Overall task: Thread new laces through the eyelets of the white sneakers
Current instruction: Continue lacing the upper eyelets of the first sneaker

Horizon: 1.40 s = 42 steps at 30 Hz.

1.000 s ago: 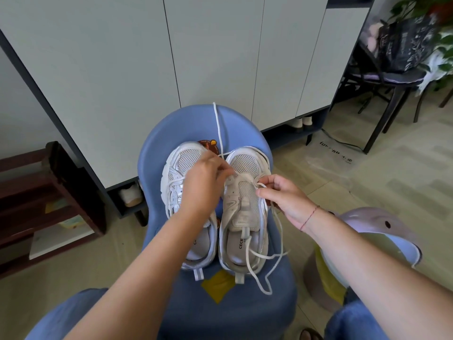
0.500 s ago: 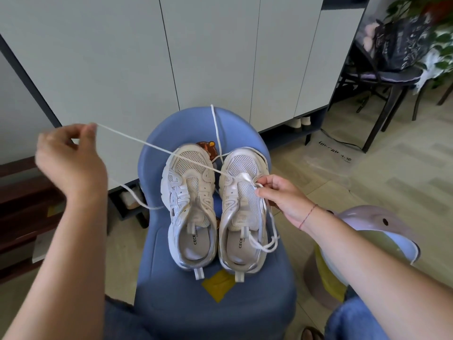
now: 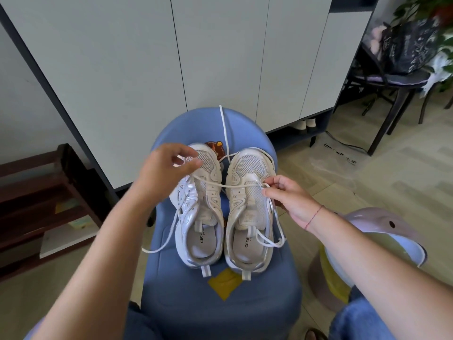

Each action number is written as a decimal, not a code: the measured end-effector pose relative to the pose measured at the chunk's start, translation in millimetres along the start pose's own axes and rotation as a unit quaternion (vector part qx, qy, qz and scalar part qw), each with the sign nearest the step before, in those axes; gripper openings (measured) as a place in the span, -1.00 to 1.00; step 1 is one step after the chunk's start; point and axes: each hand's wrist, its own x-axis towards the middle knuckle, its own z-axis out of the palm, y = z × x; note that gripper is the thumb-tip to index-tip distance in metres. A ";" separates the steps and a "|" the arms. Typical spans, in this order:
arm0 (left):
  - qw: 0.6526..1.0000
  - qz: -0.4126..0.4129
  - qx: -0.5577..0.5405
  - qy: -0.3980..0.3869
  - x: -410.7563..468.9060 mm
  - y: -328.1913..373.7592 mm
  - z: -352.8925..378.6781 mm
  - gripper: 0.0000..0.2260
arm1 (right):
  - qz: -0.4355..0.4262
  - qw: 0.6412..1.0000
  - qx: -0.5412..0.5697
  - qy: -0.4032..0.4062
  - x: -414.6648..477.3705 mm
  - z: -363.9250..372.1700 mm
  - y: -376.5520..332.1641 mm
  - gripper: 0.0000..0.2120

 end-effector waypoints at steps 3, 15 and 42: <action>0.993 0.063 0.100 0.006 -3.0 5.2 25.9 -0.85 | -0.001 1.000 -0.001 0.002 0.1 -0.1 0.0 -0.83; 0.961 0.164 0.222 -0.022 -6.1 1.7 83.4 -0.85 | -0.005 1.000 -0.002 -0.005 0.7 -1.9 2.1 -0.83; 0.993 -0.039 -0.093 -0.062 -29.8 1.1 -48.4 -0.82 | -0.150 0.959 -0.235 0.047 -18.7 8.4 -26.2 -0.64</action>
